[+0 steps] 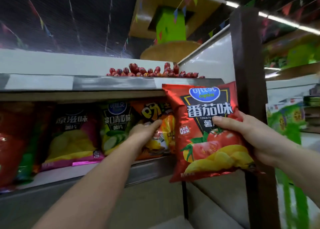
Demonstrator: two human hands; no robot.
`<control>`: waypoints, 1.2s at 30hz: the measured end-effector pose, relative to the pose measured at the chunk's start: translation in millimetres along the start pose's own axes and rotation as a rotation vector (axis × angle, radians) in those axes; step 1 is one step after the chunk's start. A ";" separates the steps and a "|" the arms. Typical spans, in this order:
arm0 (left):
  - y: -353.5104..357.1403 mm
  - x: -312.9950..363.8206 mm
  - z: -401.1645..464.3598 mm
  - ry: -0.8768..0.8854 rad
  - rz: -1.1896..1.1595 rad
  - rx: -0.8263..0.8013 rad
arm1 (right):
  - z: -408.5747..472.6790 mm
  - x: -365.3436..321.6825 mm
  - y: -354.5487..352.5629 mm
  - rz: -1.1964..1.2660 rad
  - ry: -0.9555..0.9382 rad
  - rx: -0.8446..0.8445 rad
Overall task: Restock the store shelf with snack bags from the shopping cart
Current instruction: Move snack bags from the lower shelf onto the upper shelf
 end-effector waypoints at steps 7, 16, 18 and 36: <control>-18.7 10.6 -32.6 0.059 0.006 0.103 | -5.2 4.5 25.5 0.082 -0.033 -0.162; -82.9 -18.7 -77.4 0.137 -0.260 0.094 | 31.7 22.0 112.5 0.133 0.037 -0.398; -100.1 -24.8 -82.8 0.125 -0.383 0.104 | 47.5 23.9 128.3 0.179 0.062 -0.404; -120.4 -16.4 -82.4 0.212 -0.179 0.068 | 113.7 17.6 125.4 -1.114 -0.068 -0.296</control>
Point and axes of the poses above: each hand's wrist, its own z-axis towards the middle knuckle, its own y-axis out of the palm, x = y × z, the point moved 6 cm from there along z, towards the middle knuckle, and after that the axes turned 9 degrees about -x, right-handed, at the moved point
